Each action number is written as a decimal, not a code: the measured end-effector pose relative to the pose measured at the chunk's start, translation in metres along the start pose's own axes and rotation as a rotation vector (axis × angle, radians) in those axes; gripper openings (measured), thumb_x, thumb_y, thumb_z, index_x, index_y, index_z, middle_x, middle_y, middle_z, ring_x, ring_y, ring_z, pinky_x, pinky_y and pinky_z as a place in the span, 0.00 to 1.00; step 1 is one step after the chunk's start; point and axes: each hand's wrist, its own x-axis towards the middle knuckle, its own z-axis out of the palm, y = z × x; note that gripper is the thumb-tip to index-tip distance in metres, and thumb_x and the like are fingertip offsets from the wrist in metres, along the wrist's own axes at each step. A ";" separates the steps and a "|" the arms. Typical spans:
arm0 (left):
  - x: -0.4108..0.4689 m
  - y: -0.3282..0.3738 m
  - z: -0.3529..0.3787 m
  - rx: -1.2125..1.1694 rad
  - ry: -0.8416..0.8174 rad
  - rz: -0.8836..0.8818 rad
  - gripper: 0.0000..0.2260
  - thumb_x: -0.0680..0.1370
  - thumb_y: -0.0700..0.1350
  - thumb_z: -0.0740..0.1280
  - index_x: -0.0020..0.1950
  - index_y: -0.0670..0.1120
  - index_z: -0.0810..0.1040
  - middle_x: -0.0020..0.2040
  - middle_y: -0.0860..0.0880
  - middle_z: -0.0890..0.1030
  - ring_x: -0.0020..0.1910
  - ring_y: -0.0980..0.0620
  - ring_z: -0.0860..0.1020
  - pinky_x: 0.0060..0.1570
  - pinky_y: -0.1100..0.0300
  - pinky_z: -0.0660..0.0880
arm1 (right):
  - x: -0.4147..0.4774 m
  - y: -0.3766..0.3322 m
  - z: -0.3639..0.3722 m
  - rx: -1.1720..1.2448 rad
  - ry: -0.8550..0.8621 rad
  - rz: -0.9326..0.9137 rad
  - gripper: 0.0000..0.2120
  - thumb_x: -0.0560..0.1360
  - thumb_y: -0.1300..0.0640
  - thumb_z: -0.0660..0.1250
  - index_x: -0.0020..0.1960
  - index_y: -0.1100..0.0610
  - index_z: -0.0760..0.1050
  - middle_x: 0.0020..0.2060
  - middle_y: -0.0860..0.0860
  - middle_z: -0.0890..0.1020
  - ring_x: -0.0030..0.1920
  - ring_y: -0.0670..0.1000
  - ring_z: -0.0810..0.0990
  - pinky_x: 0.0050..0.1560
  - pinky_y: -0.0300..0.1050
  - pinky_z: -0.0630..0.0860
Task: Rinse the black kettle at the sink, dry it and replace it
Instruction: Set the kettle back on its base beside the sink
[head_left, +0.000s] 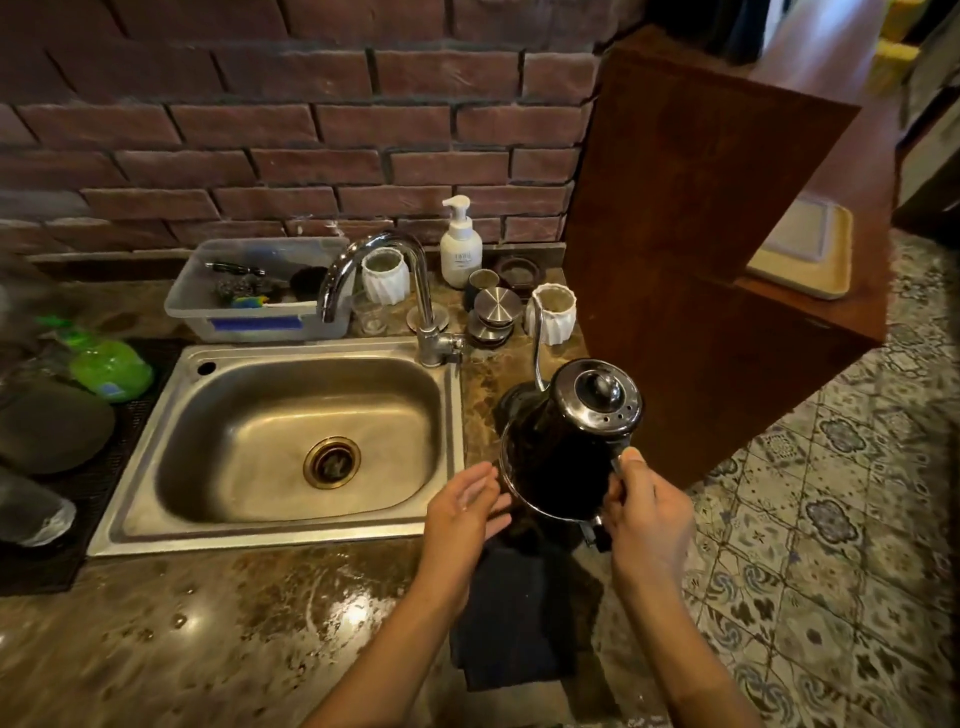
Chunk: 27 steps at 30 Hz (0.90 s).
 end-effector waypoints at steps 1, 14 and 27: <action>0.005 0.002 0.005 0.020 0.004 0.028 0.11 0.82 0.40 0.66 0.63 0.49 0.79 0.59 0.48 0.84 0.57 0.48 0.84 0.56 0.55 0.82 | 0.009 0.003 0.000 -0.009 -0.003 -0.009 0.24 0.82 0.51 0.62 0.27 0.54 0.68 0.22 0.48 0.67 0.26 0.48 0.64 0.31 0.47 0.61; 0.082 -0.008 0.039 0.160 0.042 0.010 0.13 0.83 0.39 0.65 0.66 0.50 0.79 0.63 0.47 0.82 0.62 0.51 0.81 0.61 0.52 0.81 | 0.073 0.056 0.033 -0.107 -0.035 0.013 0.27 0.78 0.41 0.58 0.30 0.61 0.70 0.26 0.62 0.73 0.28 0.55 0.69 0.31 0.56 0.67; 0.125 -0.022 0.039 0.141 0.062 -0.051 0.14 0.81 0.38 0.67 0.61 0.54 0.82 0.62 0.48 0.83 0.62 0.50 0.82 0.64 0.47 0.79 | 0.096 0.082 0.054 -0.107 -0.033 0.007 0.24 0.77 0.43 0.57 0.29 0.56 0.68 0.23 0.48 0.69 0.27 0.50 0.67 0.31 0.47 0.63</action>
